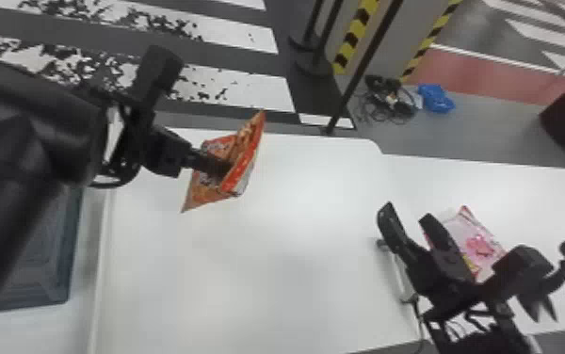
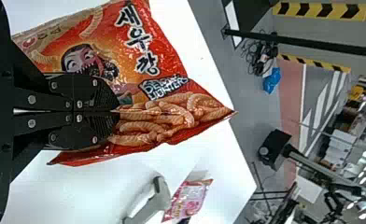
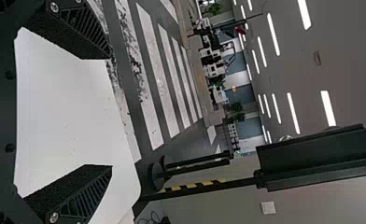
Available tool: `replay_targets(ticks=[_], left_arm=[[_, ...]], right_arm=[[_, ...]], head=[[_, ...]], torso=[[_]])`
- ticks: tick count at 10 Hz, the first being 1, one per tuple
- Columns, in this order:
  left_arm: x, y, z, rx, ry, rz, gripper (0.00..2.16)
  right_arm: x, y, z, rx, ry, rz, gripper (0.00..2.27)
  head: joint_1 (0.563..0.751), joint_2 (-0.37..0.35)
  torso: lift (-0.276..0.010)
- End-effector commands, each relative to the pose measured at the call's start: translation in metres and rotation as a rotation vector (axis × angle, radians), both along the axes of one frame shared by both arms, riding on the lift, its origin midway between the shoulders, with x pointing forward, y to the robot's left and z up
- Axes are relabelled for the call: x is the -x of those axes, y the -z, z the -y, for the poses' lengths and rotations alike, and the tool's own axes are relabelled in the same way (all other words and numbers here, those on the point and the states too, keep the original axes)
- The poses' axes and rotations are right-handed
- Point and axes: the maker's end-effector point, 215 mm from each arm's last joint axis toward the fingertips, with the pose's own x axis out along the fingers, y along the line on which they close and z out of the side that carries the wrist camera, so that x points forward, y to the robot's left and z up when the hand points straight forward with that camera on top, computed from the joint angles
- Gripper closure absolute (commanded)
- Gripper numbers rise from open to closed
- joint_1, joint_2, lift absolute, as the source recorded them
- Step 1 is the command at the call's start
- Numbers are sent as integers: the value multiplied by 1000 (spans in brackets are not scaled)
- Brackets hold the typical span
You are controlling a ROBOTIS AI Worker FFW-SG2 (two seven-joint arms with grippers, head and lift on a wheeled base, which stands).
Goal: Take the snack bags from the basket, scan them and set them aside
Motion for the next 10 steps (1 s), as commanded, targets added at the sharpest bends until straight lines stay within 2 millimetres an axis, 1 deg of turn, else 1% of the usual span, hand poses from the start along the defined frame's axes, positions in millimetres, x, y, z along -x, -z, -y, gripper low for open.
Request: replay_targets(ticks=[1,2,4,6,7,8,10], left_arm=[[16,28,18,-53,62,-5,2061],[27,44,28,-74,100,-8,2061],[56,77,49,-122,177,1,2061],[66,101,52,-129,193,-11,2061],[72,107,59,-129,208,-1,2061],[77,110,61,-117,211,-9,2061],[81,109,66,-99,211,-15,2047]], right_arm=[[-1,-4,4,-5,13,11,90],[-1,-5,8,-8,31,14,90],[-3,-7,7,-10,34,20,90],[-3,-10,5,-23,39,27,93],[-3,-12,7,-32,44,36,93],[-3,-12,7,-32,44,36,93],[-4,-12,5,-35,43,37,93]], head=[[695,-350],[695,-350],[695,-350],[695,-350],[695,-350],[695,-350],[695,-350]], torso=[[-75],[-75],[-75],[-75],[-75],[-75],[-75]])
